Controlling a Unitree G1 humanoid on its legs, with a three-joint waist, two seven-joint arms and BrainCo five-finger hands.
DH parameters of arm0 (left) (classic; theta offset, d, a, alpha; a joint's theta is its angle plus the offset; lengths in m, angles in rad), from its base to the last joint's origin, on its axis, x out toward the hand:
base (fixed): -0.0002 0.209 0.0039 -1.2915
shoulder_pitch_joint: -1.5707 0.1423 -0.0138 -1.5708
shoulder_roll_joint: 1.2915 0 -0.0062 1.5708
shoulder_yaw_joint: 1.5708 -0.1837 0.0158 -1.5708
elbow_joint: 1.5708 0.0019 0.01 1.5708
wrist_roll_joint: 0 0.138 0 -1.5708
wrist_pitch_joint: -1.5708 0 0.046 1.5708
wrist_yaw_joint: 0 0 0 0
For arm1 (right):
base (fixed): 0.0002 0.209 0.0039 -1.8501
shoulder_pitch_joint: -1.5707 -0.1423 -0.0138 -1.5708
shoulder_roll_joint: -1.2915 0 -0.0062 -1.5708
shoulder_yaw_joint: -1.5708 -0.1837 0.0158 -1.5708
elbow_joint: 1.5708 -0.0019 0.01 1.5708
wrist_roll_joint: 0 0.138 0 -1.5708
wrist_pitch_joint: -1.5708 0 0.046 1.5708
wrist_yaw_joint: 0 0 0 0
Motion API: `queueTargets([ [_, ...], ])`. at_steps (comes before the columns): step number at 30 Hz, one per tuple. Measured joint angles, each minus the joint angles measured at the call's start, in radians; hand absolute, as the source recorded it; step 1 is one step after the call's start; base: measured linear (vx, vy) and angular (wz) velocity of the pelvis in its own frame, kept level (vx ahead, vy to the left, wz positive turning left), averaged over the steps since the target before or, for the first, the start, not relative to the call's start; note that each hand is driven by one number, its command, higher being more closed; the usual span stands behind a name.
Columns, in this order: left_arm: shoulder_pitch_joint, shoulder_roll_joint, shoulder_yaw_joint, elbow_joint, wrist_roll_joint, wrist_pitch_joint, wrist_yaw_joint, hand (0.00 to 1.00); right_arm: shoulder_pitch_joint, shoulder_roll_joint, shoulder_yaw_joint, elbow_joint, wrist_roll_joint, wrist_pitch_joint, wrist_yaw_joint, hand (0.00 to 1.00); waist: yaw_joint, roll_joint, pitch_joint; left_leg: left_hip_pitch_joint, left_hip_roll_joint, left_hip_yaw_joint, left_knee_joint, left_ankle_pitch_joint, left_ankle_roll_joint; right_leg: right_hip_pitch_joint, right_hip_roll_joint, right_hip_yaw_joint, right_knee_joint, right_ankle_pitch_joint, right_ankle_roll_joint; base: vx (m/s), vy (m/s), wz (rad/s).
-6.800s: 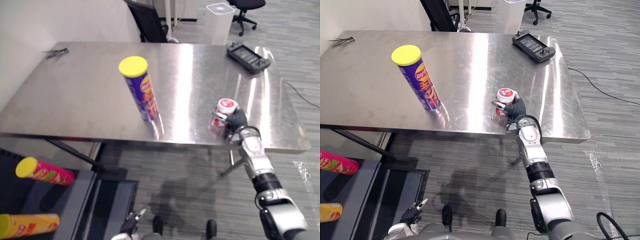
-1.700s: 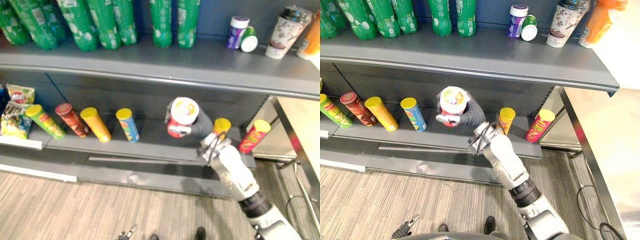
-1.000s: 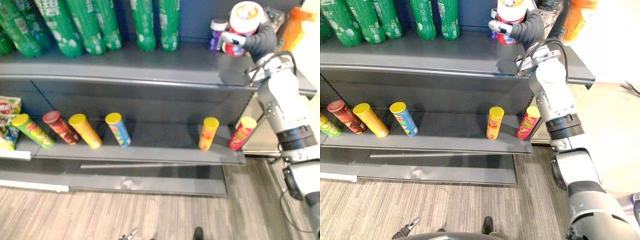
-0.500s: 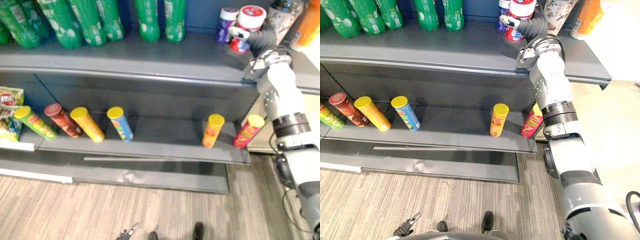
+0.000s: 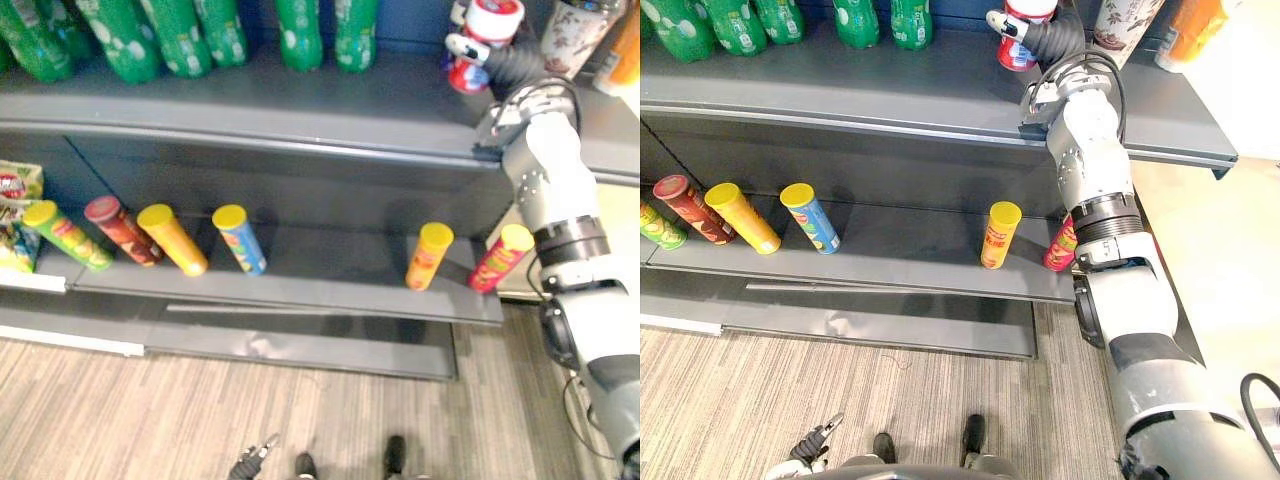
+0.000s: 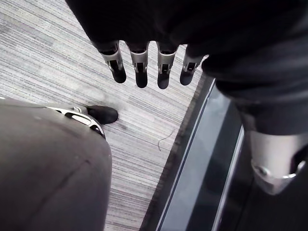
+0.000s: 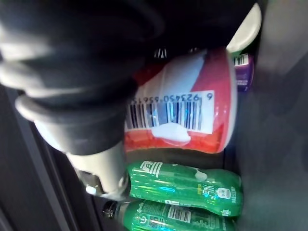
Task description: Put the gum and the chips on the shelf.
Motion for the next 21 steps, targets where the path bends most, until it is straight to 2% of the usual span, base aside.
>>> queueTargets([
  [7,0.0,0.002,0.0,-0.009,0.001,0.0,0.0,0.0,0.035,0.0,0.004,-0.078,0.006,-0.006,0.017,1.0,-0.009,-0.007,0.008,0.001,0.0,0.003,0.001,0.0,-0.001,0.0,0.0,0.001,0.0,0.0,0.0,0.0,0.0,0.0],
  [16,0.002,0.01,-0.01,-0.008,0.004,0.0,0.0,0.0,0.131,-0.002,0.033,-0.197,0.015,-0.041,0.029,1.0,-0.019,-0.014,0.007,0.009,0.0,0.019,-0.001,0.0,-0.001,0.001,0.0,0.013,0.002,0.0,0.0,0.0,0.0,-0.03],
  [21,0.005,0.011,-0.014,-0.008,0.007,0.0,0.0,0.0,0.199,-0.002,0.052,-0.216,0.016,-0.036,0.042,1.0,-0.024,-0.018,0.007,0.019,0.0,0.023,-0.002,0.0,0.0,0.007,0.0,0.018,0.002,0.0,0.0,0.0,-0.002,-0.03],
])
